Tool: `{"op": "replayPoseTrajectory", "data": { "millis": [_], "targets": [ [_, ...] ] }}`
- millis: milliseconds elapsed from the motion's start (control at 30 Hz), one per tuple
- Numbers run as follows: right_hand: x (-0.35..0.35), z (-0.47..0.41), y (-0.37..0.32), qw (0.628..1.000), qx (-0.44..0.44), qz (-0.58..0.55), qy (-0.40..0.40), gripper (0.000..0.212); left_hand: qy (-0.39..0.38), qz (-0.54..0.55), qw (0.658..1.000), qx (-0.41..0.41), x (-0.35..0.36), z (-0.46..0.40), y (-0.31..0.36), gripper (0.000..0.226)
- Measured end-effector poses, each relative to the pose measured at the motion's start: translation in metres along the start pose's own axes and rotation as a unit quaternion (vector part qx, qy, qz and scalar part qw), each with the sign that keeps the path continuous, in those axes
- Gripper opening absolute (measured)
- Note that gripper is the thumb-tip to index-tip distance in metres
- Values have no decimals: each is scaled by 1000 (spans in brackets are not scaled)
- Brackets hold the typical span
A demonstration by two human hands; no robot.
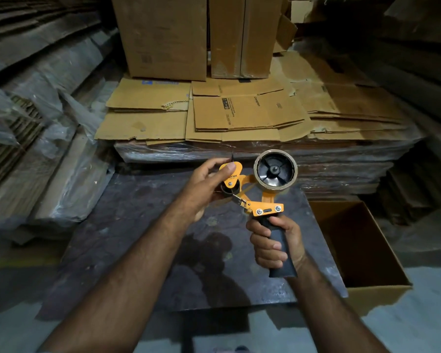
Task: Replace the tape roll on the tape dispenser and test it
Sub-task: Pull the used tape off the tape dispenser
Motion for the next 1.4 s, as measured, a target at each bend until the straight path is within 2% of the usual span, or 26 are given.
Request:
{"op": "replayPoseTrajectory", "data": {
  "millis": [100,167,267,500,567,633,733,900,1000,1233,1400],
  "targets": [
    [-10,15,-7,989,19,83,118,28,27,-30,999,1,0,2,-9,32],
    [-11,22,-11,964,49,155,210,26,44,-41,998,-8,-3,5,-12,40],
    [-4,21,-14,938,92,183,281,21,65,-40,997,-11,-6,10,-14,44],
    [-1,16,-10,949,103,112,277,18,82,-46,995,-20,-5,16,-18,38],
    [-2,17,-6,955,99,86,268,18,82,-56,995,0,-6,23,-20,40],
    [-3,18,-4,961,91,69,252,18,114,-99,988,33,-9,35,-24,45],
    [-3,19,-7,963,83,63,248,18,187,-220,953,94,-10,53,-34,44],
    [-4,14,-14,948,76,98,292,29,171,-436,866,173,-4,53,-34,41],
    [-6,11,-16,949,73,96,290,30,171,-482,841,177,-6,46,-29,36],
    [-6,5,-19,951,84,91,283,29,160,-523,814,193,-1,38,-17,35],
    [-6,0,-22,936,103,106,320,29,147,-653,700,248,25,44,-5,36]
  ]
}}
Point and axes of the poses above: each hand's wrist, its own z-axis away from the middle knuckle, its own x-axis out of the palm, y = z × x, the point moved 3 cm from there along -z, towards the middle knuckle, and after that the axes turned 13 degrees about -y, right-handed, at the moved point
